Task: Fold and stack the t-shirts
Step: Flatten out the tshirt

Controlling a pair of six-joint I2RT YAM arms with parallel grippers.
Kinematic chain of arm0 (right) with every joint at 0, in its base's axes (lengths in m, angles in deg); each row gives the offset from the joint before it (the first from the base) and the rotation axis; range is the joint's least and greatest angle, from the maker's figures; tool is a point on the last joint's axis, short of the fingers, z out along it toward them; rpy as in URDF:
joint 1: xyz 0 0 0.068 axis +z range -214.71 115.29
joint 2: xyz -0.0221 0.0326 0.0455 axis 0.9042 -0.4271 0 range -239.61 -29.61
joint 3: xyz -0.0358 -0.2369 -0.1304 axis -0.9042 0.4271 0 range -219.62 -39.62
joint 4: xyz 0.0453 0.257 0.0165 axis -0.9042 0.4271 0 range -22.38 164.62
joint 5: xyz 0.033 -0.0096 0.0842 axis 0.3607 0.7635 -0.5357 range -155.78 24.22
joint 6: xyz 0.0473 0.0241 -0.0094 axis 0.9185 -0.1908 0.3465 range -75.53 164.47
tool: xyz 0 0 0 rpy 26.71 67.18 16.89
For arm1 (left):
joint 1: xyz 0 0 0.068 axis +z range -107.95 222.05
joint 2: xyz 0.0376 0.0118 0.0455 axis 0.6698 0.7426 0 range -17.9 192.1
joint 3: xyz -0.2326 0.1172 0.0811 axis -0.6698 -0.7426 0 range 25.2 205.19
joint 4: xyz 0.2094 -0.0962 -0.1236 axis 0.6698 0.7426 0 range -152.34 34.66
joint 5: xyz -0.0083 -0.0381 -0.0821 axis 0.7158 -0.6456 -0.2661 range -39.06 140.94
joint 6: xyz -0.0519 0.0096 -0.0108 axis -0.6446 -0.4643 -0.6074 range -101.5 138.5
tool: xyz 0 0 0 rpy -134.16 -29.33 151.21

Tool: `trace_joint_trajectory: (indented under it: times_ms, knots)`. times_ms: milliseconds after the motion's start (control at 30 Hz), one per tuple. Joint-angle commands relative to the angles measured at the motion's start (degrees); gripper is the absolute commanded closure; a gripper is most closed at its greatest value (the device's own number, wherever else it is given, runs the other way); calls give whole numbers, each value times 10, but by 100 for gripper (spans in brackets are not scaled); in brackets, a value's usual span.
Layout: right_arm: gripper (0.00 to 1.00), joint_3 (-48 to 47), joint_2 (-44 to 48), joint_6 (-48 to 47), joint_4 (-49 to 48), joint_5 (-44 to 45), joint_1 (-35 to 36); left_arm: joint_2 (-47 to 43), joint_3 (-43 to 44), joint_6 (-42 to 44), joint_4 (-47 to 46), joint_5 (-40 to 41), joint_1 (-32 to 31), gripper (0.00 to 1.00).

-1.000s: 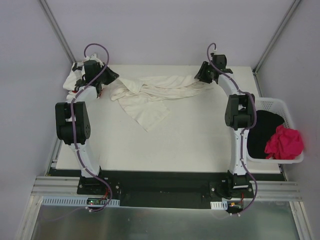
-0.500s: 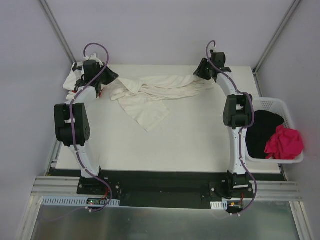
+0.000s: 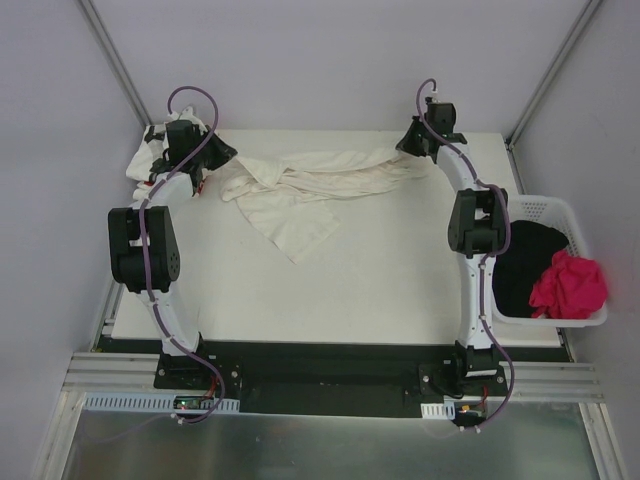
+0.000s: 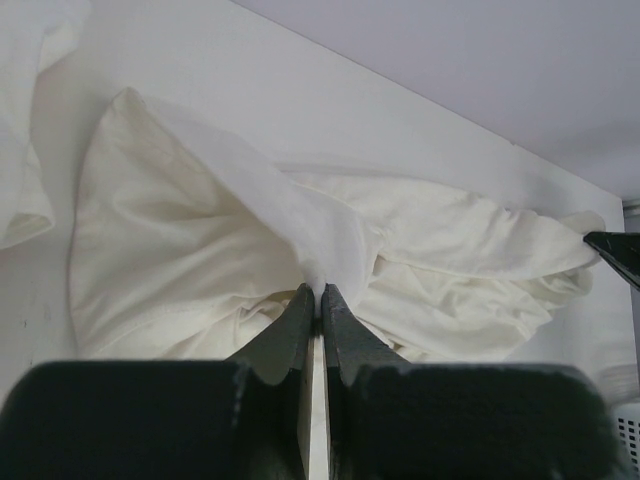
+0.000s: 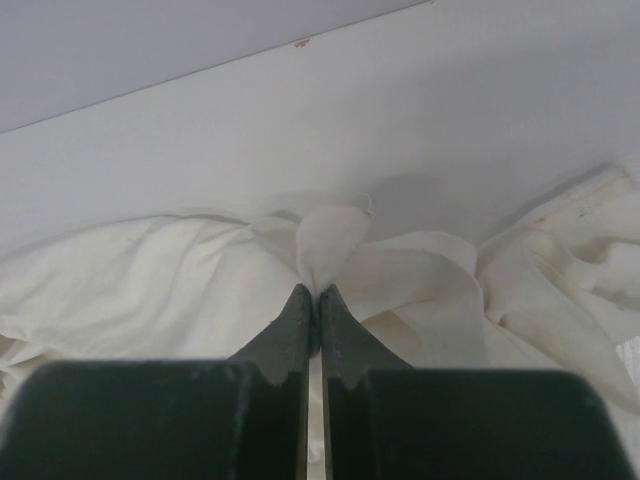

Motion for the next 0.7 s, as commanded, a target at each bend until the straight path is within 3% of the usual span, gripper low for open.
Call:
trace_joint_trajectory:
  times_ms: [0,200,467,667]
  knots:
    - [99,-39,21,-13,-2,13,-8,-23,15,12,-5,5,-3,100]
    - [99,-60,101,-83,55,39,-9,-56,56,27,22,3,-3,100]
    - [96,-13,283,-220,95,133,18,-113,230,91,128,18,-20,100]
    - [92,9,361,-246,115,156,39,-141,321,111,196,28,-27,100]
